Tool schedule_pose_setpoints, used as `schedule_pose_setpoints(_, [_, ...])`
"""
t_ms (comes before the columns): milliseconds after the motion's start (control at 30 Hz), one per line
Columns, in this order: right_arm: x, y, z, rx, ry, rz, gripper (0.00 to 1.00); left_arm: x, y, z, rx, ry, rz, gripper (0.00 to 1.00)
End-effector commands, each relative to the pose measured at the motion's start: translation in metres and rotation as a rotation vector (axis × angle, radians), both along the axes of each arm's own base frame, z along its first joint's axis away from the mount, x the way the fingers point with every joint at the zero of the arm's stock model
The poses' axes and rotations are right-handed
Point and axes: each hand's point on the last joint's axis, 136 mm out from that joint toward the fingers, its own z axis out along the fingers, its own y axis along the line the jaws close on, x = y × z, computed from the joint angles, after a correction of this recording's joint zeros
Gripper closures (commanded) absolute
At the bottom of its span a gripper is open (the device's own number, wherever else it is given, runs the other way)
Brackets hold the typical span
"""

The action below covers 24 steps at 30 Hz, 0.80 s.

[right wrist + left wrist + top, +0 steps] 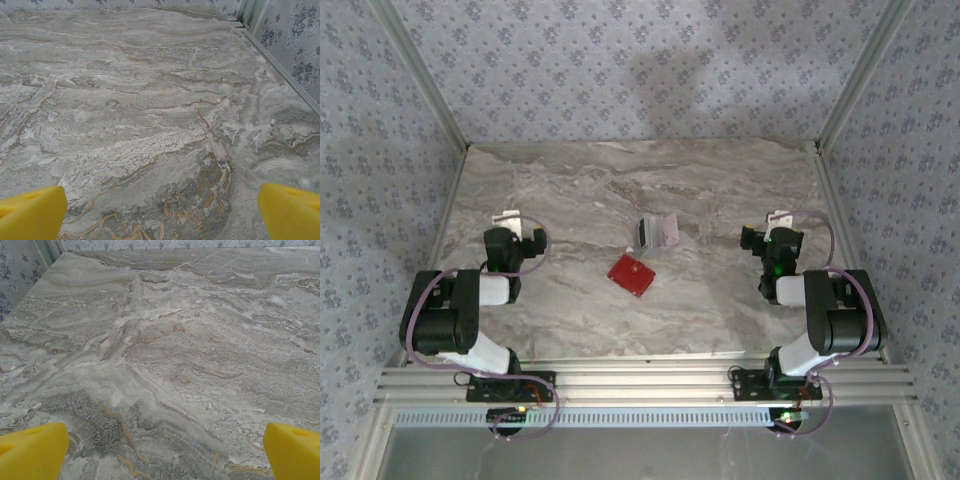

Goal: Put the credit cards into the card holder
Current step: Move the card holder to the bottom-center of the table.

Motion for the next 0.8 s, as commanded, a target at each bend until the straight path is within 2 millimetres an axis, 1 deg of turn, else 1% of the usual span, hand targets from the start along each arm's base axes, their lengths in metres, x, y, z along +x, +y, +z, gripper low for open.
schedule_pose_setpoints(0, [0.002, 0.0, 0.004, -0.02, -0.019, -0.001, 0.0, 0.006, -0.003, 0.007, 0.005, -0.021, -0.011, 0.0])
schedule_pose_setpoints(467, [0.003, 0.0, 0.002, 0.012, -0.005, 0.024, 0.0, 0.008, 0.0, 0.006, -0.038, -0.011, -0.027, 0.0])
schedule_pose_setpoints(500, [0.004, 0.0, 0.003, 0.012, -0.009, 0.023, 0.0, 0.008, 0.001, 0.007, -0.036, -0.015, -0.02, 0.0])
schedule_pose_setpoints(533, [0.003, -0.002, 0.004, 0.003, -0.015, 0.008, 0.0, 0.007, 0.007, 0.01, -0.033, -0.018, 0.021, 0.0])
schedule_pose_setpoints(567, [0.001, -0.008, 0.009, -0.02, -0.021, -0.048, 0.0, 0.005, 0.014, 0.016, -0.028, -0.024, 0.068, 0.0])
schedule_pose_setpoints(600, [-0.002, -0.007, 0.011, -0.019, -0.025, -0.06, 0.0, 0.001, 0.021, 0.026, -0.02, -0.021, 0.112, 0.0])
schedule_pose_setpoints(633, [0.0, -0.002, 0.017, -0.05, -0.043, -0.03, 0.0, -0.002, 0.024, 0.039, -0.018, -0.007, 0.134, 0.0])
schedule_pose_setpoints(667, [-0.002, -0.004, 0.023, -0.08, -0.032, -0.066, 0.0, -0.003, 0.025, 0.052, -0.018, -0.013, 0.141, 0.0])
schedule_pose_setpoints(700, [-0.003, -0.007, 0.031, -0.099, 0.002, -0.117, 0.0, -0.004, 0.024, 0.069, -0.026, -0.023, 0.148, 0.0])
schedule_pose_setpoints(767, [0.0, -0.002, 0.063, -0.095, 0.028, -0.131, 0.0, -0.012, 0.022, 0.098, -0.055, -0.047, 0.194, 0.0])
